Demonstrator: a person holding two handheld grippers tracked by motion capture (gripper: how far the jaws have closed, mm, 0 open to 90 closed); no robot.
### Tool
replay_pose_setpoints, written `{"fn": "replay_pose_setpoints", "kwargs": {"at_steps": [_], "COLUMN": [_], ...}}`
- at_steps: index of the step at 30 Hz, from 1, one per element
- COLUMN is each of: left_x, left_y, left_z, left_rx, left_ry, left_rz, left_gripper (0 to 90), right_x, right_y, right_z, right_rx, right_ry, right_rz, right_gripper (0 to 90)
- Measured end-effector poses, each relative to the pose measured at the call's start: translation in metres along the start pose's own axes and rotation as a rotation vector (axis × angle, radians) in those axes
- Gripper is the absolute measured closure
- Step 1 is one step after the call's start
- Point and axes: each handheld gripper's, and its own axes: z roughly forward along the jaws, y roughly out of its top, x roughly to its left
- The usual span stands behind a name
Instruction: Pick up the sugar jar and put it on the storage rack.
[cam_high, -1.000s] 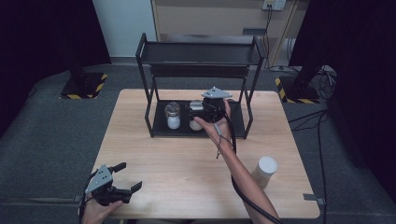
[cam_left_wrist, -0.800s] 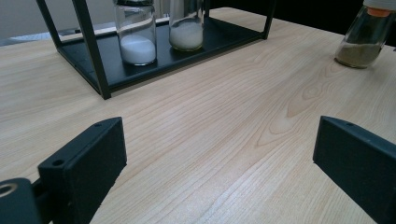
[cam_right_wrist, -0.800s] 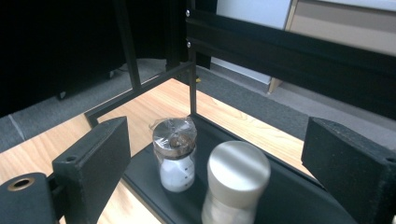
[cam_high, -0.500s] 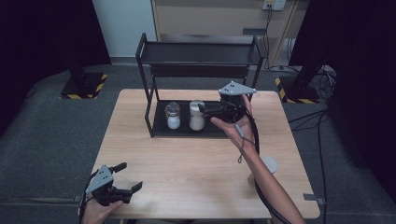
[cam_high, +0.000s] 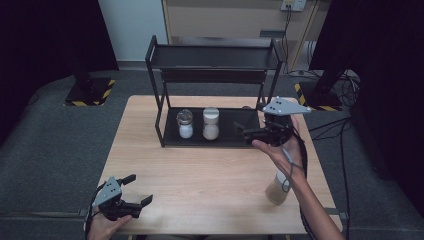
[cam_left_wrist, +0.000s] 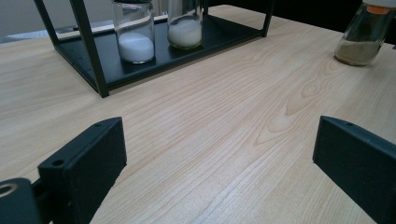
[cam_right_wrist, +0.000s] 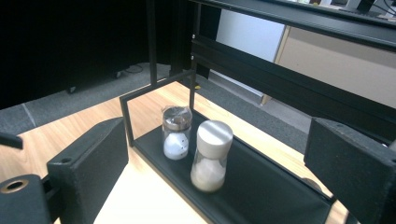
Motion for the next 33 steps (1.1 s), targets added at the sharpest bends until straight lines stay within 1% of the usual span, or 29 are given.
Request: {"fn": "replay_pose_setpoints", "kwargs": {"at_steps": [5, 8, 15, 20, 23, 29, 31, 33], "left_x": [0.0, 0.0, 0.0, 0.0, 0.0, 0.0, 0.0, 0.0], "left_y": [0.0, 0.0, 0.0, 0.0, 0.0, 0.0, 0.0, 0.0], "left_z": [0.0, 0.0, 0.0, 0.0, 0.0, 0.0, 0.0, 0.0], "left_rx": [0.0, 0.001, -0.001, -0.001, 0.0, 0.001, 0.001, 0.001], "left_ry": [0.0, 0.0, 0.001, 0.001, 0.001, 0.003, 0.003, 0.004], "left_rz": [-0.003, -0.001, -0.001, 0.0, -0.001, 0.001, 0.0, 0.0], "left_gripper": [1.7, 1.7, 1.7, 1.7, 1.7, 1.7, 1.7, 1.7], "right_x": [0.001, 0.001, 0.005, 0.011, 0.015, 0.022, 0.026, 0.029], "right_y": [-0.013, -0.021, -0.043, -0.06, -0.071, -0.096, -0.107, -0.118], "right_z": [-0.026, -0.039, -0.067, -0.087, -0.097, -0.111, -0.114, -0.117], "right_rx": [-0.013, -0.009, -0.011, -0.021, -0.022, -0.032, -0.038, -0.044], "right_ry": [-0.01, -0.016, -0.049, -0.08, -0.1, -0.128, -0.139, -0.145], "right_rz": [0.002, 0.007, 0.029, 0.04, 0.041, 0.067, 0.063, 0.069], "right_gripper": [5.7, 4.9, 3.1, 2.7, 2.5, 1.6, 1.5, 1.4]}}
